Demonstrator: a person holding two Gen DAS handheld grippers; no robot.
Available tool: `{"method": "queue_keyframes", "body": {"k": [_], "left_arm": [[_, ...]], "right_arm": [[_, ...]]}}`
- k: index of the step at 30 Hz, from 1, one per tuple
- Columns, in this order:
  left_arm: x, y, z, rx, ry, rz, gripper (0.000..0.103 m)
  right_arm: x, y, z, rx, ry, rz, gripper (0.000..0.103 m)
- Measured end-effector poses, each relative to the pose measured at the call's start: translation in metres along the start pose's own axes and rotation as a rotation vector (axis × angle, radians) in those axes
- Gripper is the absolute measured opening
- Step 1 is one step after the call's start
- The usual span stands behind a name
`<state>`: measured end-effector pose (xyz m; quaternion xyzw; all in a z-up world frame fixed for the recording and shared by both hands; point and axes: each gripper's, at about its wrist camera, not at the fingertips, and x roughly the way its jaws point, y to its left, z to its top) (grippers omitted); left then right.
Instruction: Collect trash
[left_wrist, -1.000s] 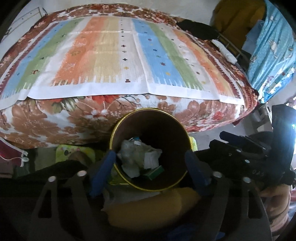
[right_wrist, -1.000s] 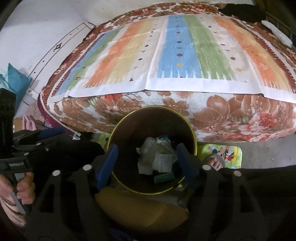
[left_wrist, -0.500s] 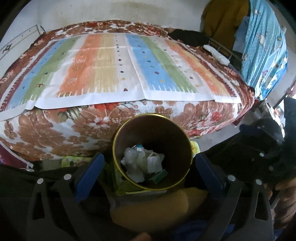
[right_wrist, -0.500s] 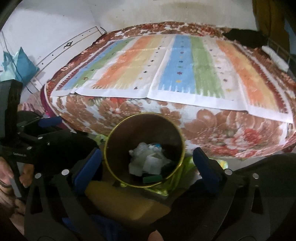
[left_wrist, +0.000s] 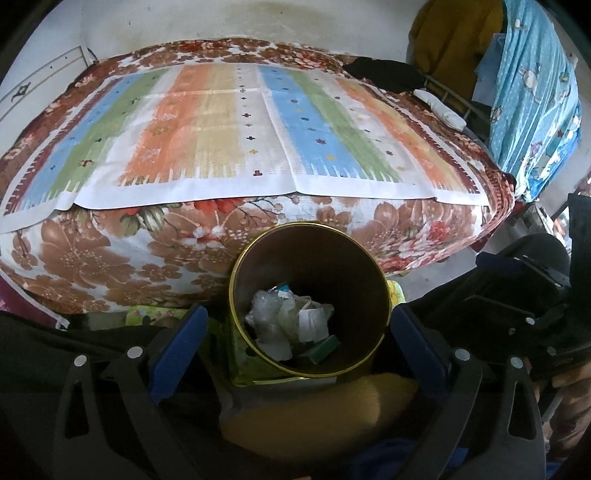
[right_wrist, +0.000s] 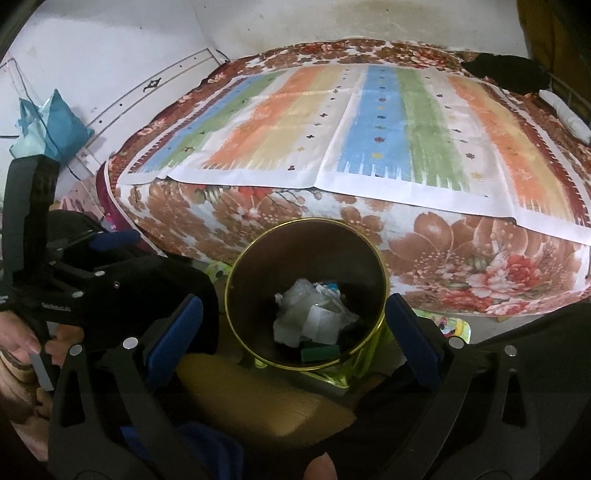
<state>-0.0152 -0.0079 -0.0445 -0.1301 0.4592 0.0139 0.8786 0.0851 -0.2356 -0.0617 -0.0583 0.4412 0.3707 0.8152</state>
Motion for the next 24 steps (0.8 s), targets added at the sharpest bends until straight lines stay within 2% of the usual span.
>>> {"method": "queue_keyframes", "body": {"k": [13,24], "left_arm": [[0.0003,-0.0008,0.0013,-0.002,-0.013,0.015,0.097],[0.0014,-0.0031,0.0019,0.003,-0.017,0.015,0.097]], "right_arm": [[0.0033,0.0092,-0.0011,-0.04,0.005,0.017,0.094],[0.004,0.0066,-0.0022,-0.026,0.008,0.022,0.094]]}}
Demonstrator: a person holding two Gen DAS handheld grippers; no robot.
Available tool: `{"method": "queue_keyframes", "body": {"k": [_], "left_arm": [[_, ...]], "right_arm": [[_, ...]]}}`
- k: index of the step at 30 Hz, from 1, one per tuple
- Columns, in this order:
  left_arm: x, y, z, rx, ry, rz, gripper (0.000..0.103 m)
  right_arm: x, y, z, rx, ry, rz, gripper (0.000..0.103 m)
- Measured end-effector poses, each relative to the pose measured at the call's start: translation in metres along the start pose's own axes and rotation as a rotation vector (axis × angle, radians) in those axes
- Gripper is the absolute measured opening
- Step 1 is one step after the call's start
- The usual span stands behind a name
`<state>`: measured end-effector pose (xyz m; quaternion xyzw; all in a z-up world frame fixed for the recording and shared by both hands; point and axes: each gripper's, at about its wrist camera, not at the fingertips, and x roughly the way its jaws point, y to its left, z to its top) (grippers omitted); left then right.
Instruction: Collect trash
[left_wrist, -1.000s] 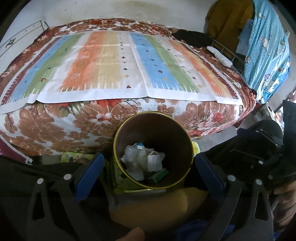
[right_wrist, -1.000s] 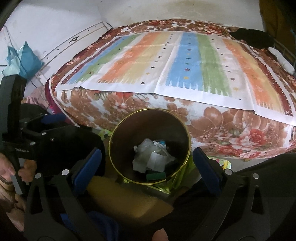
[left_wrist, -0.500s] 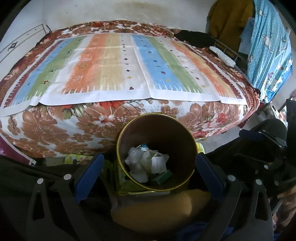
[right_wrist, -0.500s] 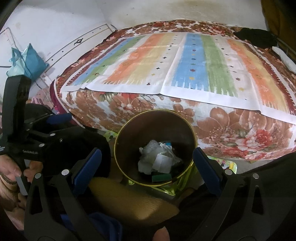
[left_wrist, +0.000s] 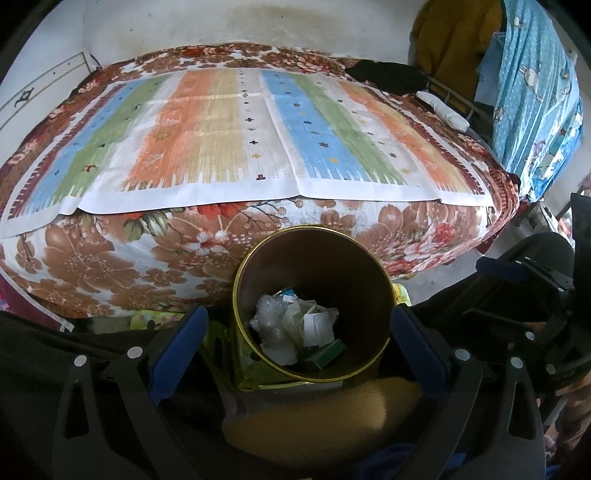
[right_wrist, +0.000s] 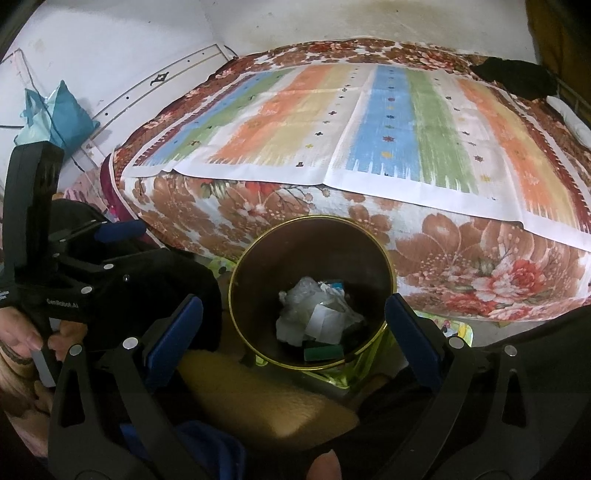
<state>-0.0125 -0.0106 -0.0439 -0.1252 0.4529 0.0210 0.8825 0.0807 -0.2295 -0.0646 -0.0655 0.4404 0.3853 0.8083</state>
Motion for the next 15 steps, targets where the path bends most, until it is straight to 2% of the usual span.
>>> {"method": "queue_keyframes", "body": {"k": [15], "left_arm": [[0.0004,0.0011,-0.0003,0.001,0.0,0.005,0.097]], "right_arm": [[-0.0004,-0.0024,0.0007,0.007,-0.002,0.008,0.094]]}}
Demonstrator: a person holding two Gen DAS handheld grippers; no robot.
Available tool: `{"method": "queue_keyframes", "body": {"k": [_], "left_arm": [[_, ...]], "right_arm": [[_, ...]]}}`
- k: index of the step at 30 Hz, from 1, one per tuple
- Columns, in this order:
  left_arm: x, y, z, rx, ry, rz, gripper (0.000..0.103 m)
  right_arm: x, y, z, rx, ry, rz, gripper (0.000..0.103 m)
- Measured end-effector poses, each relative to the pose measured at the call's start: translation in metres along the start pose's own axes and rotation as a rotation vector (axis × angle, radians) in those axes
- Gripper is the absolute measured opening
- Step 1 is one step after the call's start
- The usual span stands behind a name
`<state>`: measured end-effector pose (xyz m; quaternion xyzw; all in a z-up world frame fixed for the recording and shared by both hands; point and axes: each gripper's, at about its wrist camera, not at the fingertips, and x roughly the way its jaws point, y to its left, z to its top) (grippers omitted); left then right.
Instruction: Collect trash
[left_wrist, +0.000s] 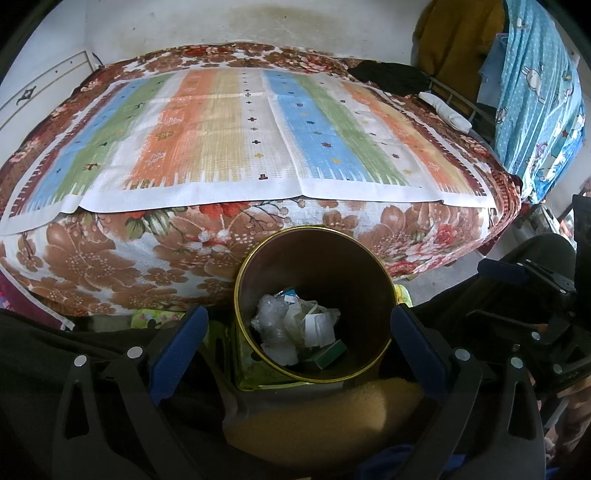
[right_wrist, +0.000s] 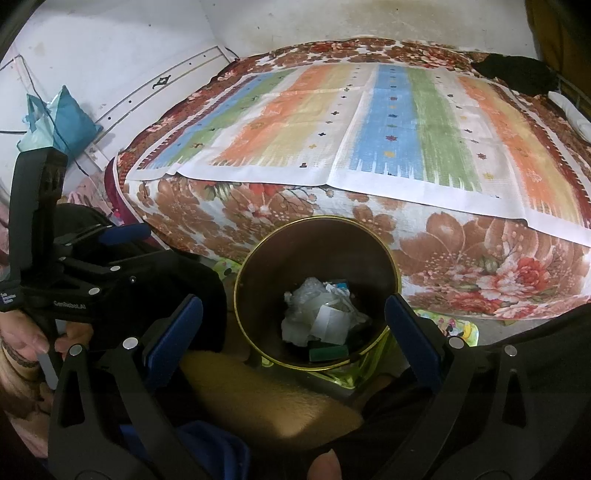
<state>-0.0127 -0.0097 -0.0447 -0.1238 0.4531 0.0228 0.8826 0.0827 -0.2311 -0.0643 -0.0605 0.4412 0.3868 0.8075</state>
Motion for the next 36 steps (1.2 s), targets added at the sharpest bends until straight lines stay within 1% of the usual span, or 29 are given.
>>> {"method": "queue_keyframes", "body": {"k": [36], "left_arm": [[0.0006,0.0026,-0.0017,-0.007,0.0,0.001,0.097]], "right_arm": [[-0.0005,0.0012,0.0,0.005,0.0,0.005,0.094]]}}
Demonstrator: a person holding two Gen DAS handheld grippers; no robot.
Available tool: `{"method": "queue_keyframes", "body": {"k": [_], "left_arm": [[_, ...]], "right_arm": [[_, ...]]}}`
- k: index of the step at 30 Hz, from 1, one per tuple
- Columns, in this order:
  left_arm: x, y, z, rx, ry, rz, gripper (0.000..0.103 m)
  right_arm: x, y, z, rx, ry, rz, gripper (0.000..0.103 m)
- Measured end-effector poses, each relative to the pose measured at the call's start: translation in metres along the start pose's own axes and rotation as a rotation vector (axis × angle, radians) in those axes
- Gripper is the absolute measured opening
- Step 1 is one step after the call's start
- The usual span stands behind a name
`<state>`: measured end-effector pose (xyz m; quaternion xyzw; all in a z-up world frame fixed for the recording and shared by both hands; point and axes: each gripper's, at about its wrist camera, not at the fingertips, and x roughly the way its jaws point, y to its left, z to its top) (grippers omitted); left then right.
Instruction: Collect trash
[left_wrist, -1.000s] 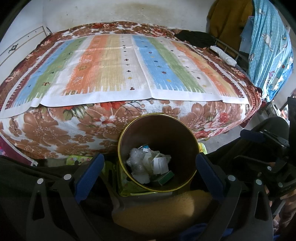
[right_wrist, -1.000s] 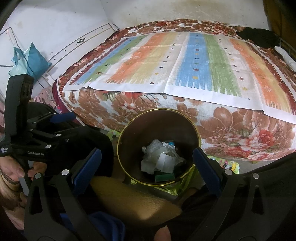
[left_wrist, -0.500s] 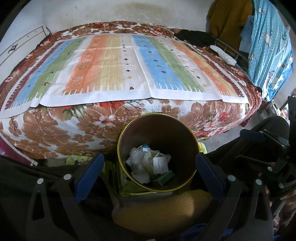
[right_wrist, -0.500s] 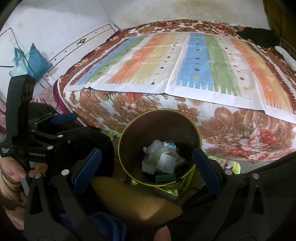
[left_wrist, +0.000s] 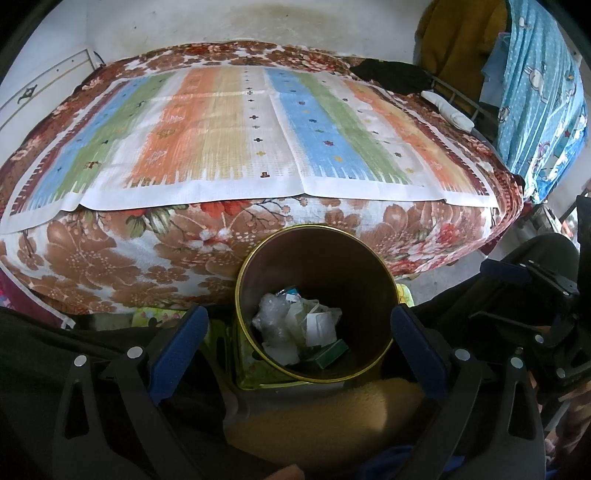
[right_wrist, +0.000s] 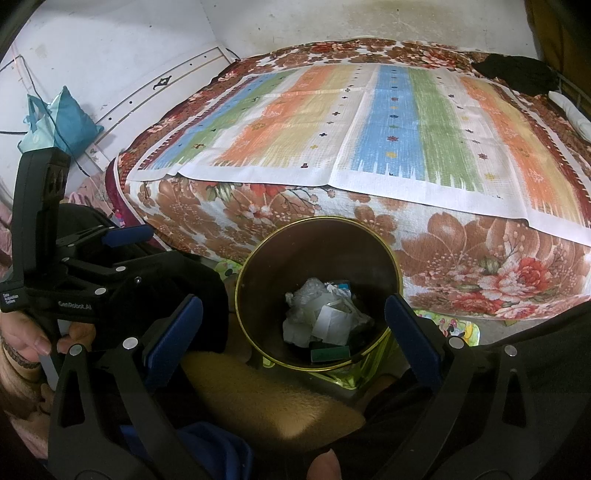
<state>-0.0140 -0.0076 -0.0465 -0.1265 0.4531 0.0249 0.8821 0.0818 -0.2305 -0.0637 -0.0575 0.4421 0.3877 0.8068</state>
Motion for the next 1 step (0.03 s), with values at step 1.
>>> {"method": "queue_keyframes", "body": {"k": [1], "left_arm": [[0.0001,-0.0001,0.0,-0.001,0.001,0.0,0.097]], "right_arm": [[0.0,-0.0001,0.0,0.0,0.0,0.0,0.094]]}}
